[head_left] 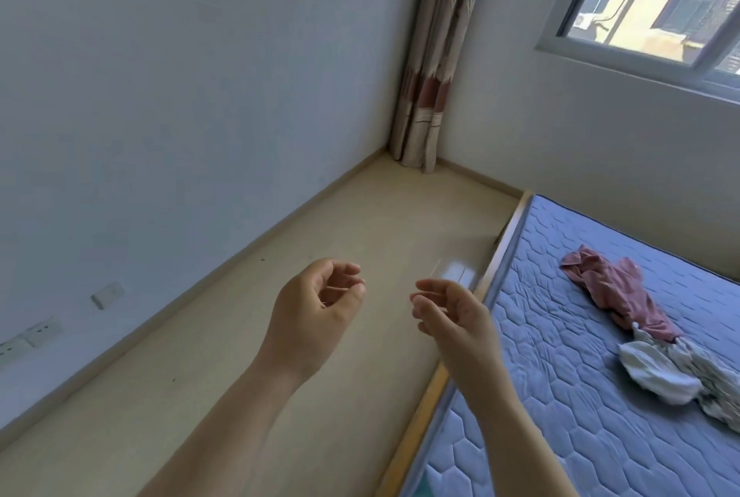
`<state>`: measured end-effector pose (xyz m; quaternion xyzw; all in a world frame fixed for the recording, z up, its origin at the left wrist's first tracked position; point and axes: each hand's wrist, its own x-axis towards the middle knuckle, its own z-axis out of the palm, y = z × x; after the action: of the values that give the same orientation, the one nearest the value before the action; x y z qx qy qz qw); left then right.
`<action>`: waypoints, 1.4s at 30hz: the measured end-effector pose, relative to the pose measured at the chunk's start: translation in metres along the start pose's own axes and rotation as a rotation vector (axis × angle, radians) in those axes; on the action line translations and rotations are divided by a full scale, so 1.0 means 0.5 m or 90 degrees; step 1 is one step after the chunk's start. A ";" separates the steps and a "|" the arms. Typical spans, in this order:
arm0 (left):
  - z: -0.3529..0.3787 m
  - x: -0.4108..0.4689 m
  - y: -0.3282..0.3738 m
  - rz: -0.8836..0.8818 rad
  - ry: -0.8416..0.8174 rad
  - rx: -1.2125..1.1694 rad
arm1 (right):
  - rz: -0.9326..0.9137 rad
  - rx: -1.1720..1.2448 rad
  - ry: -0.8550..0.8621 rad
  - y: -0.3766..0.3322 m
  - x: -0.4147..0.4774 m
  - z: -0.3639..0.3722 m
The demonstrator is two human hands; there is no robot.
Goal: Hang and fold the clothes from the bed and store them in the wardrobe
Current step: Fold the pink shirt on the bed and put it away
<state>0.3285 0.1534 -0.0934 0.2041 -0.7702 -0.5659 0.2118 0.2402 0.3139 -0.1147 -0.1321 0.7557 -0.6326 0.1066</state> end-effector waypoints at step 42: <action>0.364 1.148 -0.008 0.165 -0.477 -0.074 | 0.093 -0.081 0.471 -0.017 0.899 -0.017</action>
<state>-0.2473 -0.0228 -0.0919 -0.1272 -0.7801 -0.6126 -0.0030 -0.1856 0.1698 -0.1022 0.1527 0.7883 -0.5801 -0.1370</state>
